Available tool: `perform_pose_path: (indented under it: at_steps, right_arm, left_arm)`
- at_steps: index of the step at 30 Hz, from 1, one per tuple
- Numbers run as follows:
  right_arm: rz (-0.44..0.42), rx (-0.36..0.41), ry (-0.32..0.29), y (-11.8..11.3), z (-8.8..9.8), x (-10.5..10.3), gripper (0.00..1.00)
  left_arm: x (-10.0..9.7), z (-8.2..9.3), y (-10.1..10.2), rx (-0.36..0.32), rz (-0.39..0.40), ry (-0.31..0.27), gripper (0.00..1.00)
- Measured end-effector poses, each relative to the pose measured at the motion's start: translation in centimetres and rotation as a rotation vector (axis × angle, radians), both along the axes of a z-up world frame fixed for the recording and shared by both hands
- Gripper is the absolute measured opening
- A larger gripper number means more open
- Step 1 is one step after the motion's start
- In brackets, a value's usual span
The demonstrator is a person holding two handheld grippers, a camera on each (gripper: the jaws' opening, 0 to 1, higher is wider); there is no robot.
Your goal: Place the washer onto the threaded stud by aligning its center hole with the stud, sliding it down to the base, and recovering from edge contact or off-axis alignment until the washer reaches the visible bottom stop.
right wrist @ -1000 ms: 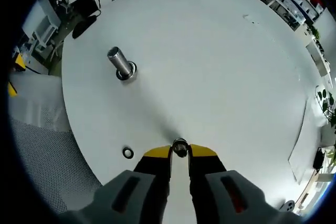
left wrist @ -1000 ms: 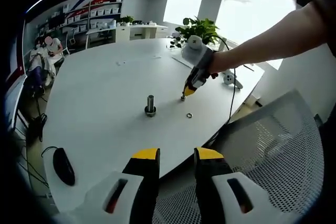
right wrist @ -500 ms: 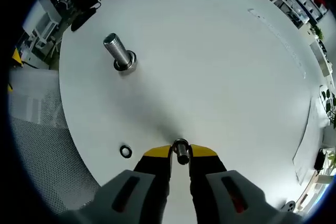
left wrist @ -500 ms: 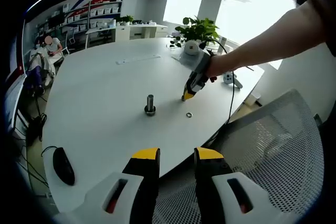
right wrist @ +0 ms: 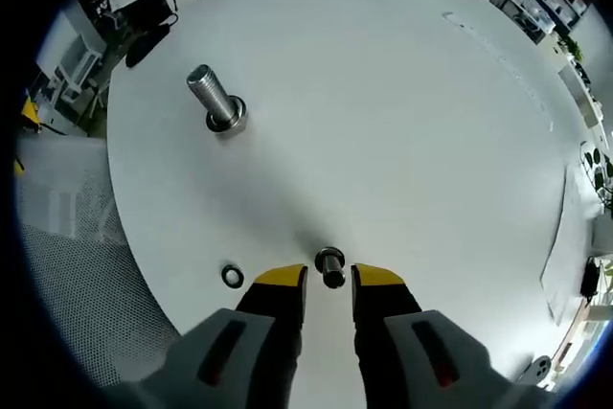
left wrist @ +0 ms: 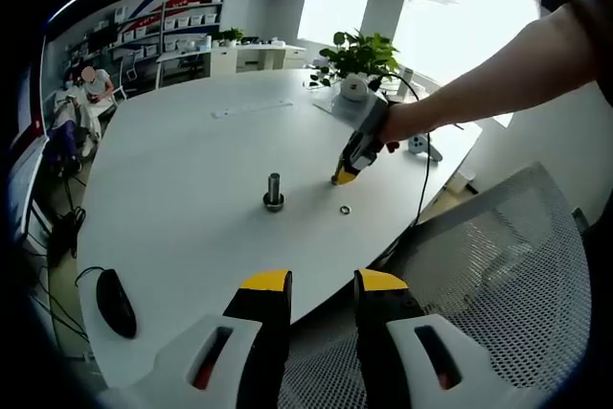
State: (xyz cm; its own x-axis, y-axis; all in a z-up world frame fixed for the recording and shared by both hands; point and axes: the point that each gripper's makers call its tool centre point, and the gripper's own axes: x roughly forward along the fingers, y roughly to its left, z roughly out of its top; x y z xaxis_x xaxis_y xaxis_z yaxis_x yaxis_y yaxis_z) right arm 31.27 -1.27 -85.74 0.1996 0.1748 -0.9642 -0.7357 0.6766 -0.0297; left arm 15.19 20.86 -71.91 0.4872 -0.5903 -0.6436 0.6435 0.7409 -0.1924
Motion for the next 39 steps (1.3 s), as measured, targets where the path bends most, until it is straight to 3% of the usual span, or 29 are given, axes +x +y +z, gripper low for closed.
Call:
perform_pose_path:
  at_steps: [9, 15, 22, 39]
  right_arm:
    - [-0.018, -0.005, 0.002, -0.8, 0.1, -0.9, 0.22]
    - [-0.015, -0.005, 0.024, 0.2, 0.3, -3.8, 0.23]
    - [0.008, -0.005, 0.044, 1.5, 0.3, -5.8, 0.23]
    - [0.045, 0.024, 0.057, 4.2, -0.9, -7.0, 0.24]
  left_arm:
    - [0.0, 0.1, 0.0, -0.006, 0.001, -0.005, 0.24]
    - [0.0, 0.2, -0.1, -0.01, -0.002, -0.011, 0.24]
    - [-0.1, 0.3, -0.2, -0.012, -0.008, -0.015, 0.24]
    - [-0.4, 0.1, -0.3, -0.007, -0.024, -0.003, 0.24]
